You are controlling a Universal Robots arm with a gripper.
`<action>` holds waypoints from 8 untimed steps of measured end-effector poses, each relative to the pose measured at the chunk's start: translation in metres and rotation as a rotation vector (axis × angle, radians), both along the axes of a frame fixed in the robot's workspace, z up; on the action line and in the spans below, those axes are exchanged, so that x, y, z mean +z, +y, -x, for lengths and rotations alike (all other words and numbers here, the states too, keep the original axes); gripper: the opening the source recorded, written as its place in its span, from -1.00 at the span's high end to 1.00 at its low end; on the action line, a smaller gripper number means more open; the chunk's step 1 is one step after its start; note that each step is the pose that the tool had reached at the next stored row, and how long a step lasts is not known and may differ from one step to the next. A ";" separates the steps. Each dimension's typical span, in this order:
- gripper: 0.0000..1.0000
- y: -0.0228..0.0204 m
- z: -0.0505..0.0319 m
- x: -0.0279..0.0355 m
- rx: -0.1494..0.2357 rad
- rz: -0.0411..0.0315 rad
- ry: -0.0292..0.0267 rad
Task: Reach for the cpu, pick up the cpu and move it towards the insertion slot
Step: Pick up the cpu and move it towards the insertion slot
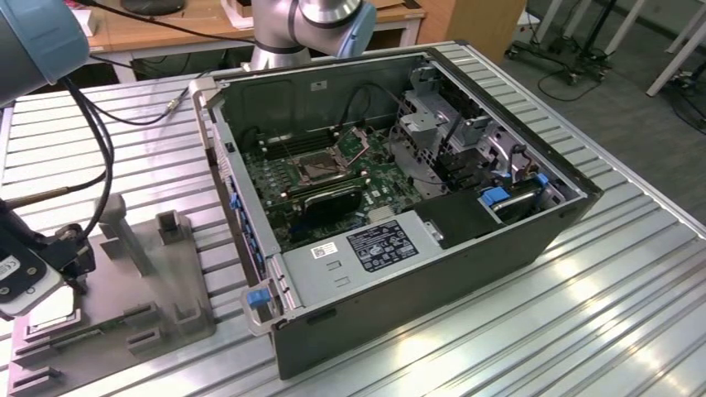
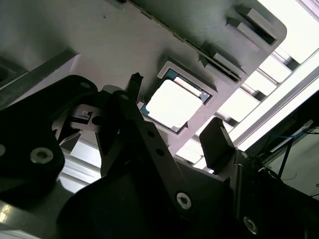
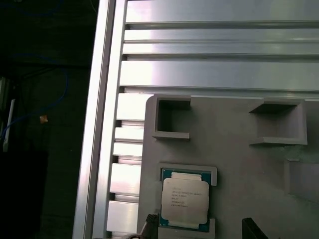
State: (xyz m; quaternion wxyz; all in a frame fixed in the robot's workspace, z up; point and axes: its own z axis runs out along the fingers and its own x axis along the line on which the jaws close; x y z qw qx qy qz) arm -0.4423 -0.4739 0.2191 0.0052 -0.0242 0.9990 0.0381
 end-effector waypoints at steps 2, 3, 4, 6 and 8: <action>-0.47 0.0000 0.0000 -0.0001 0.000 -0.0004 -0.0001; -0.47 0.0000 0.0000 -0.0001 0.000 -0.0008 -0.0001; -0.47 0.0000 0.0000 -0.0003 0.000 -0.0011 -0.0002; -0.47 0.0008 0.0000 -0.0013 0.000 -0.0012 -0.0001; -0.47 0.0021 0.0000 -0.0040 0.000 -0.0013 0.0003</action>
